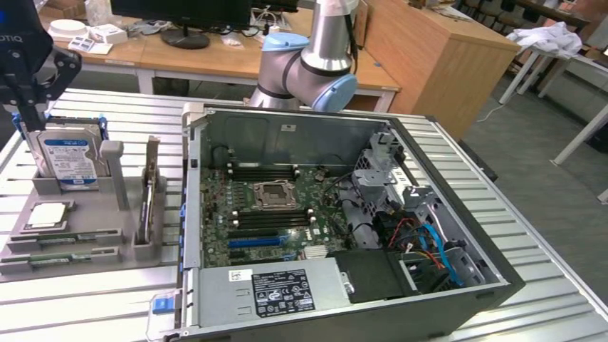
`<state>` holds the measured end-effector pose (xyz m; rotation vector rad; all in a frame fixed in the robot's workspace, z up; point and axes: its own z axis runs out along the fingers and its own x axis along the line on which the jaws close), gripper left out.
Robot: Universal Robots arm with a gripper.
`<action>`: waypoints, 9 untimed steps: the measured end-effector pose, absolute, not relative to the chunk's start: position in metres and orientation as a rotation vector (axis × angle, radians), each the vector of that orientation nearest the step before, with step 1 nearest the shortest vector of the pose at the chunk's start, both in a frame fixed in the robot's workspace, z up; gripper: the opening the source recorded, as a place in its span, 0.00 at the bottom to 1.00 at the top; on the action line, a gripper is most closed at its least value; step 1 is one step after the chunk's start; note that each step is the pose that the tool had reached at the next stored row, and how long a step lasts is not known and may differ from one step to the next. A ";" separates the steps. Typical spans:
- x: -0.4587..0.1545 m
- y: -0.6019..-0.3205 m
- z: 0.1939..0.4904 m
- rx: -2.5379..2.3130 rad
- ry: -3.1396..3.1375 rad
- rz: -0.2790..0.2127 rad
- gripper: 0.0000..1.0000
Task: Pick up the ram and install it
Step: 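Pick up the ram and move it above insertion slot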
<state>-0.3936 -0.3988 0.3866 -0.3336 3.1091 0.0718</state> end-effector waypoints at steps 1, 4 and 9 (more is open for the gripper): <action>-0.394 -0.399 0.387 -0.362 3.106 0.072 0.11; -0.394 -0.399 0.386 -0.444 3.097 0.072 0.11; -0.394 -0.399 0.387 -0.579 3.077 0.071 0.11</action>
